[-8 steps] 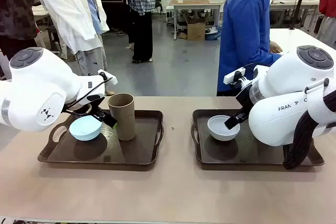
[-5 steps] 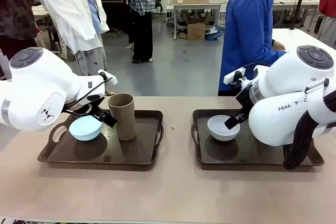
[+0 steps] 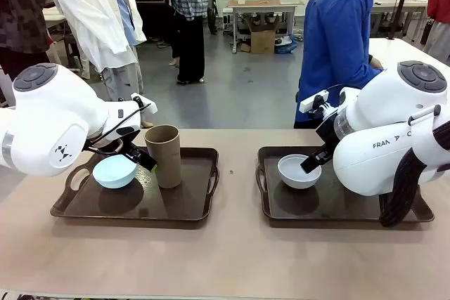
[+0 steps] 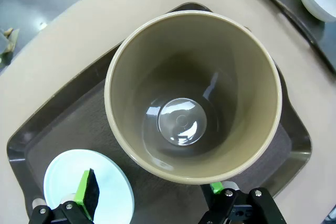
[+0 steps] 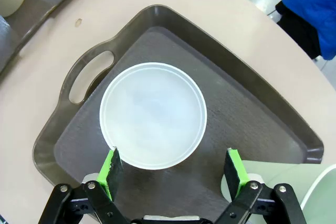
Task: Set up a tray with a mat and arrange the tableware.
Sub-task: Pick up the Picnic Bowl and Reusable plastic cup from the Handle tray in front of the human's position and hold them in the air.
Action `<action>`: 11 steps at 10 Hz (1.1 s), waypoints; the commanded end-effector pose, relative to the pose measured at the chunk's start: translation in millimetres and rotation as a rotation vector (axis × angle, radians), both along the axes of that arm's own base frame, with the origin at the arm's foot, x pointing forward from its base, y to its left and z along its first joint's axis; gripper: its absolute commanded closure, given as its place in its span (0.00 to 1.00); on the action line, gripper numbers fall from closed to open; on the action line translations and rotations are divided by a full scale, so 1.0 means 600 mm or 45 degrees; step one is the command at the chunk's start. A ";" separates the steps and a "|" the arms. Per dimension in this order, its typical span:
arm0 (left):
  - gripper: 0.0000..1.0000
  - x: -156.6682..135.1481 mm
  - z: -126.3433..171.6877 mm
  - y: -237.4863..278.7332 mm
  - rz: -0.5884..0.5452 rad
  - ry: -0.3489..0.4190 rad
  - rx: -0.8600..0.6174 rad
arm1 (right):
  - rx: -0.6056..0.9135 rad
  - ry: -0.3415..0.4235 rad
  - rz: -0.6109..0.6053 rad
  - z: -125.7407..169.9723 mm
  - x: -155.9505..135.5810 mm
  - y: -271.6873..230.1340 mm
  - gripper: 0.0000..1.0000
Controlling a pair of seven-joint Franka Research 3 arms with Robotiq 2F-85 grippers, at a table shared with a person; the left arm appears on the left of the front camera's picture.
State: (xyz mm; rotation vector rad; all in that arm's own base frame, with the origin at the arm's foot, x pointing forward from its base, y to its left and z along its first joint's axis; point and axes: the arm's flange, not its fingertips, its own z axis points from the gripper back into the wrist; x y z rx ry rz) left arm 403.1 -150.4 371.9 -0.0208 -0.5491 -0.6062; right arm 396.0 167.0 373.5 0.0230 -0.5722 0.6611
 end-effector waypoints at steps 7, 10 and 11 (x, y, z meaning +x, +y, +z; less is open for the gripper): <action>0.00 -0.026 0.022 0.003 -0.033 0.020 -0.018 | -0.110 0.008 -0.011 0.023 -0.027 0.009 0.00; 0.00 -0.096 0.101 0.033 -0.011 0.140 0.005 | -0.094 0.178 -0.147 0.086 -0.096 -0.005 0.00; 0.00 -0.111 0.117 0.039 0.030 0.191 0.009 | -0.054 0.279 -0.189 0.101 -0.128 -0.025 0.00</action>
